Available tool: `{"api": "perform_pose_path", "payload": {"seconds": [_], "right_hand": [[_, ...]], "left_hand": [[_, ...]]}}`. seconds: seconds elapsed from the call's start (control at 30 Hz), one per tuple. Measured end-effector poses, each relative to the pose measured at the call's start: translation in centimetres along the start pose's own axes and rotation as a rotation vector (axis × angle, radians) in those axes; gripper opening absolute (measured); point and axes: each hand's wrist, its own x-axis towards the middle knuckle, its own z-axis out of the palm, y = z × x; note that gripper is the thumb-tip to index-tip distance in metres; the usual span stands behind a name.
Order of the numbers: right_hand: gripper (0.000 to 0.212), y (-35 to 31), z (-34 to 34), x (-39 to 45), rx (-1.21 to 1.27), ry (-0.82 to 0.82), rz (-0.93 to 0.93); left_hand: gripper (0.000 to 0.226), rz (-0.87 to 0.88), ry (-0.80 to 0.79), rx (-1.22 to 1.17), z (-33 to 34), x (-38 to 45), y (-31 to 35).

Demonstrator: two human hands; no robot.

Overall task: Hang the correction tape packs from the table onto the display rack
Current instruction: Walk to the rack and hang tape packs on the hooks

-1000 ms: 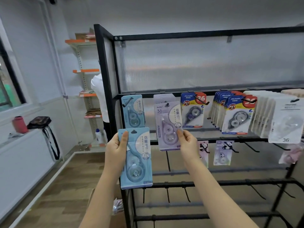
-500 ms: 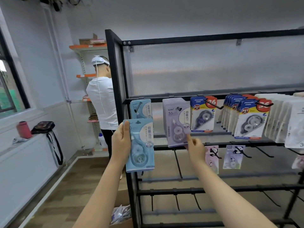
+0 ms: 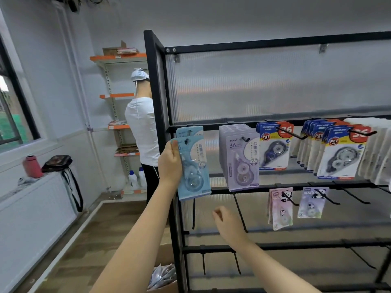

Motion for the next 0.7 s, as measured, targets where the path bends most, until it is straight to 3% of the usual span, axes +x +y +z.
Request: {"api": "perform_pose_path", "payload": {"seconds": [0.3,0.7], "right_hand": [[0.021,0.0,-0.1,1.8,-0.165,-0.081,-0.010],[0.022,0.3,-1.9,-0.1,-0.149,-0.163,-0.033]], "left_hand": [[0.006,-0.086,-0.065,0.124,3.4,4.5,-1.5],[0.036,-0.247,0.115,0.042,5.0,1.4,-1.7]]}}
